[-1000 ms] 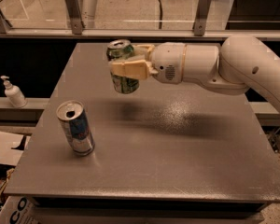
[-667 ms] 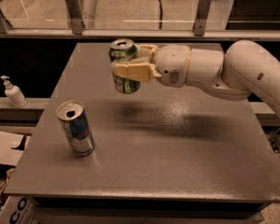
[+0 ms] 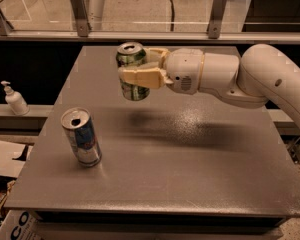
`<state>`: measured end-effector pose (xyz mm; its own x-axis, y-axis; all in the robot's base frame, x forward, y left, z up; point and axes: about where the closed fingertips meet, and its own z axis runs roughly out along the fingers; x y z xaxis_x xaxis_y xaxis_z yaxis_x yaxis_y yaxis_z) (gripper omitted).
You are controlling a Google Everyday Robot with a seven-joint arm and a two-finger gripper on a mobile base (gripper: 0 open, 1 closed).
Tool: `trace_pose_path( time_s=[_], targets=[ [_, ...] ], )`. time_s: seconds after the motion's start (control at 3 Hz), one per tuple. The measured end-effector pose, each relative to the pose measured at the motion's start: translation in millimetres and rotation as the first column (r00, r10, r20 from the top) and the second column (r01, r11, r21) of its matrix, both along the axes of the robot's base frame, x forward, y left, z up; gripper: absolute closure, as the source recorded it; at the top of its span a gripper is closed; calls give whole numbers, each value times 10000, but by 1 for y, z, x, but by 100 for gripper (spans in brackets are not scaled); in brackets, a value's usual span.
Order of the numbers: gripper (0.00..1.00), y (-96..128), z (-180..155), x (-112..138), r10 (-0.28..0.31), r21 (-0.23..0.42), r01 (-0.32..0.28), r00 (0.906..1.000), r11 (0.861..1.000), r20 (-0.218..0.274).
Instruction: Place green can upright
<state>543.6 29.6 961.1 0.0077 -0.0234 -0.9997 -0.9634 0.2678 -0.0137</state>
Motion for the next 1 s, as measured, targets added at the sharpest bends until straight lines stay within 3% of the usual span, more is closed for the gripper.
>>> trace_pose_path(
  time_s=[0.67, 1.0],
  targets=[
    [100, -28, -20, -1, 264, 174, -277, 9973, 9995, 691],
    [100, -44, -38, -3, 289, -92, -284, 9971, 9996, 703]
  ],
)
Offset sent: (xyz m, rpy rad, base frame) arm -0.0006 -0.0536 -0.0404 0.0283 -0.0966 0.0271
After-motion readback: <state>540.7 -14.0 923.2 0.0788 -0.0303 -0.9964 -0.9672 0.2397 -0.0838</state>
